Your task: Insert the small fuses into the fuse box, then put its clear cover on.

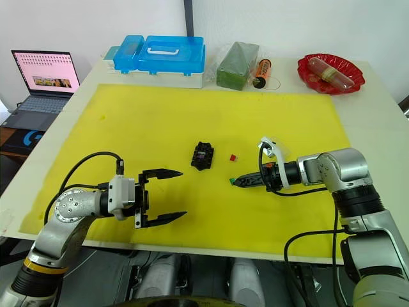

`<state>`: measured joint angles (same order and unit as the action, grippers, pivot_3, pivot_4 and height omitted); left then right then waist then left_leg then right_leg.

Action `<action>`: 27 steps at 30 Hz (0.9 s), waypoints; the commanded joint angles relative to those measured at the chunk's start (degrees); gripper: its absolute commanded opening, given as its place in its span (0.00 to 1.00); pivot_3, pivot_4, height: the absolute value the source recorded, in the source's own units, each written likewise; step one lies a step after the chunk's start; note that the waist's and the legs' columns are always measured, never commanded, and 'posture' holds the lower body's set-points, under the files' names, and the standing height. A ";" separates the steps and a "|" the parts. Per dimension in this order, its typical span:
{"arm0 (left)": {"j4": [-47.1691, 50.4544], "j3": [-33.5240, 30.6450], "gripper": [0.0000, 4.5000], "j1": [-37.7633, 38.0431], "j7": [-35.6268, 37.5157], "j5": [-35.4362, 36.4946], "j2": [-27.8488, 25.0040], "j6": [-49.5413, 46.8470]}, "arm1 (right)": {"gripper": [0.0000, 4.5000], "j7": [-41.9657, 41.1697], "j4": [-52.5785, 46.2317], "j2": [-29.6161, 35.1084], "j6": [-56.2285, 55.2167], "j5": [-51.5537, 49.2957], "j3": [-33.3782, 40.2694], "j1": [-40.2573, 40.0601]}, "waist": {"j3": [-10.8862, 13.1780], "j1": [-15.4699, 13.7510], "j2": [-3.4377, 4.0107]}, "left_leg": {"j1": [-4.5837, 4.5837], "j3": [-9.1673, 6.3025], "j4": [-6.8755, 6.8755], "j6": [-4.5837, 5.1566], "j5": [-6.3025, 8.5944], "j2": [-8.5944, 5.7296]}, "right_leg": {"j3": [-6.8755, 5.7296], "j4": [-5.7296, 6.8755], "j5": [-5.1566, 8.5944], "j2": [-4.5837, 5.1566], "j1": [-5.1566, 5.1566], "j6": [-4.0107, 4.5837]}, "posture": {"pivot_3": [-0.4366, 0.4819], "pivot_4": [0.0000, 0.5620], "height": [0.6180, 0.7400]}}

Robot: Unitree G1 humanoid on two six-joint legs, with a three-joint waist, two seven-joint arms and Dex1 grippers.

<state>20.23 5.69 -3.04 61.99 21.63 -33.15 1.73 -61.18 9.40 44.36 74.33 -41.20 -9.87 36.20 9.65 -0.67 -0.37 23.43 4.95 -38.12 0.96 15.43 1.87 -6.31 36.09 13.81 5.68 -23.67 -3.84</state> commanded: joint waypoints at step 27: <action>-0.77 0.76 1.00 1.18 0.14 -0.83 -0.22 2.51 | 0.45 7.86 8.60 -10.64 8.36 1.17 9.13 0.14 | -0.09 0.17 -0.06 | -0.06 -0.02 -0.03 0.00 0.00 0.03 | -0.01 0.01 0.00 -0.02 0.06 0.01 | 0.48 0.27 1.00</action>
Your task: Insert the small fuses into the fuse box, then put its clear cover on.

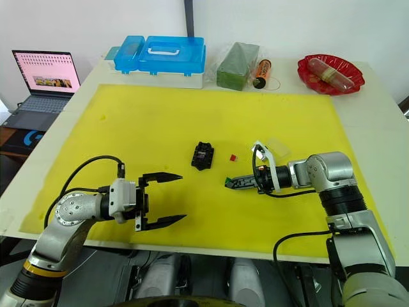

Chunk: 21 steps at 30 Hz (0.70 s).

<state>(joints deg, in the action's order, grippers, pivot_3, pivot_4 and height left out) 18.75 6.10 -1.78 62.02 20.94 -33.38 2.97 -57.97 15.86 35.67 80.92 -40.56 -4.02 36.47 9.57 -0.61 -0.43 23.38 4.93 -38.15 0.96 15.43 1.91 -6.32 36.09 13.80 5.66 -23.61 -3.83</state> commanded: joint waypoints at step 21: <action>0.12 0.42 1.00 -0.46 0.87 0.13 -0.19 1.53 | 0.45 17.13 -5.10 -7.83 6.49 -1.59 16.46 -7.14 | -0.13 -0.10 0.08 | 0.03 -0.01 0.01 0.01 0.01 -0.03 | 0.00 -0.04 0.01 0.04 0.01 0.01 | 0.48 0.27 1.00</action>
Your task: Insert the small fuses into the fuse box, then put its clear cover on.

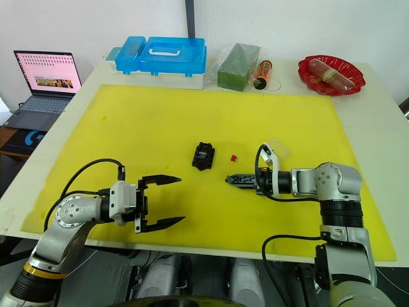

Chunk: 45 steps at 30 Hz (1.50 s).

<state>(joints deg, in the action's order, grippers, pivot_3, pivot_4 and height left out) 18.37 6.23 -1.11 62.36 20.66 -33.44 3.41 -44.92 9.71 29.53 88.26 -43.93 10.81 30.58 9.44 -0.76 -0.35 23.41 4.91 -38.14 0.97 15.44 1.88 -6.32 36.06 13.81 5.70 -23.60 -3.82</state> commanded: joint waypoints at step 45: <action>1.51 -0.50 1.00 -1.56 -1.84 2.67 0.29 -2.27 | 0.01 77.31 -42.97 -27.41 -12.05 -54.24 22.61 -33.07 | -0.18 0.25 0.24 | 0.65 -0.02 0.18 0.02 0.02 -0.03 | 0.06 -0.05 0.07 -0.04 -0.67 -0.08 | 0.48 0.27 1.00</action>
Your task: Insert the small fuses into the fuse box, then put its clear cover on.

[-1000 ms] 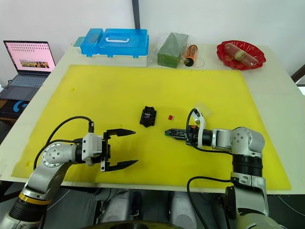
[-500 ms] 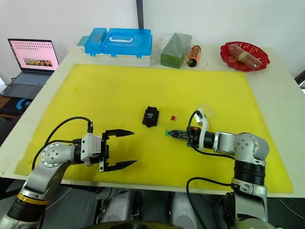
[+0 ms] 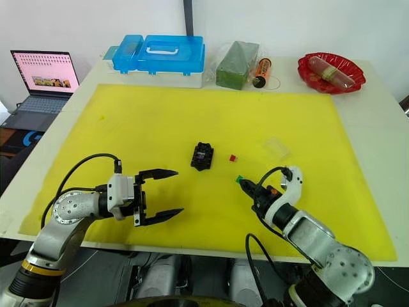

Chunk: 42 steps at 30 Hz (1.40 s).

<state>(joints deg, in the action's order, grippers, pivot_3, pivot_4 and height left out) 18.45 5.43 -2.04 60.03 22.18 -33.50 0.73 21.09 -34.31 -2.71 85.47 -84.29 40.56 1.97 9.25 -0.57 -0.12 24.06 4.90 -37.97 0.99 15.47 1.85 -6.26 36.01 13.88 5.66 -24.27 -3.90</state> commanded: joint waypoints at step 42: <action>1.82 3.14 1.00 -1.91 0.06 -0.77 1.31 0.92 | 0.54 -98.19 35.09 66.97 -34.65 48.62 -69.29 41.99 | 0.04 -0.22 -0.04 | 0.24 0.08 -0.22 0.06 0.01 0.02 | 0.13 -0.06 -0.01 -0.08 -0.21 -0.04 | 0.48 0.27 1.00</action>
<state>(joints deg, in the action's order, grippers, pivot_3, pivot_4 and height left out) 19.07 8.35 -3.62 59.85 21.69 -32.11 0.71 -73.70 -0.24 64.50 52.54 -39.26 -27.79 42.70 9.29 -0.79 -0.16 24.29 4.98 -38.20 1.05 15.47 1.87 -6.13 35.97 13.86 5.59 -24.49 -3.94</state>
